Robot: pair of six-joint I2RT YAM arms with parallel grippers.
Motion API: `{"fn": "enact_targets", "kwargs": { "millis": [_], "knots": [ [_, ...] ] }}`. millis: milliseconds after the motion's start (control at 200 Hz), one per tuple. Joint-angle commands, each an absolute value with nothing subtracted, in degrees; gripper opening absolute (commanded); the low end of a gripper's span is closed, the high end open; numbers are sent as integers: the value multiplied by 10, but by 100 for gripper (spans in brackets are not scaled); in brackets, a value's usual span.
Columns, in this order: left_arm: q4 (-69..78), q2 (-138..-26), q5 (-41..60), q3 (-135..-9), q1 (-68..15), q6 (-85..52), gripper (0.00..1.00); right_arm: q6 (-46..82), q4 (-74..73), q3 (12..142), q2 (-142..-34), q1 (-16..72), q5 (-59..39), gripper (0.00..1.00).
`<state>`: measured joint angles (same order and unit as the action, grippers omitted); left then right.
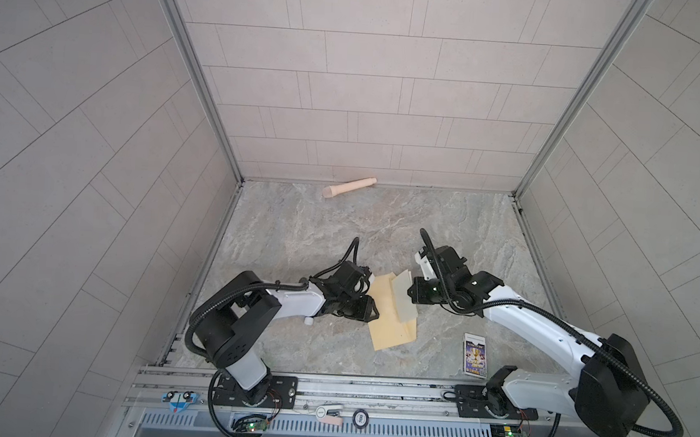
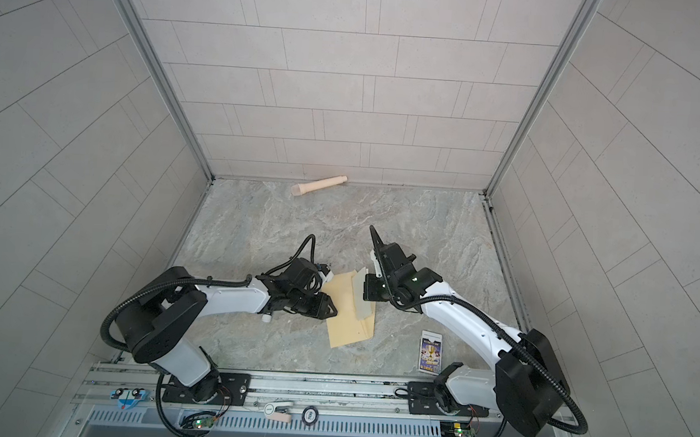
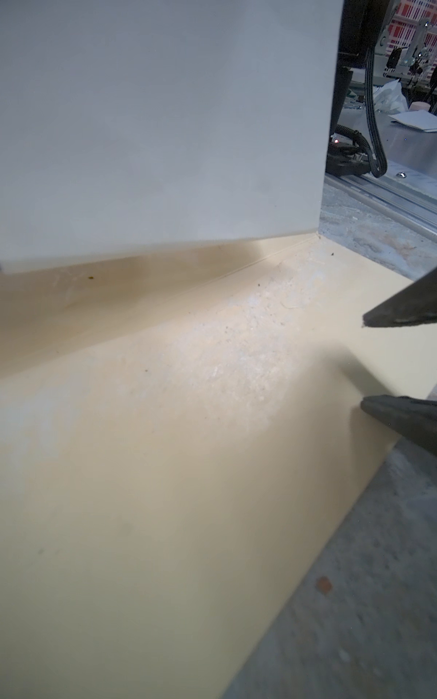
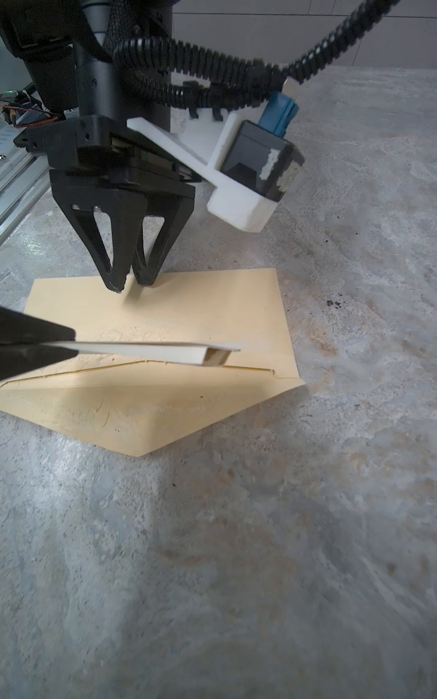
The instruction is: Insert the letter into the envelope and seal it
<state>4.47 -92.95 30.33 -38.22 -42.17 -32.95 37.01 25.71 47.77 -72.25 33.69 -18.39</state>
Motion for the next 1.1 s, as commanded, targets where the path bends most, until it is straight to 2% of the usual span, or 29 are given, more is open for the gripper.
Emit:
{"fn": "enact_targets", "kwargs": {
  "millis": [0, 285, 781, 1096],
  "knots": [
    [8, -953, 291, -365, -422, -321, 37, 355, 259, 471, -720, 334, -166, 0],
    [7, -955, 293, -360, -421, -322, 38, 326, 252, 455, -723, 314, -175, 0],
    [15, -952, 294, -348, -422, -330, 37, 352, 209, 396, -744, 314, -187, 0],
    [23, -943, 292, -332, -422, -338, 37, 340, 255, 433, -756, 304, -179, 0]
  ]
}}
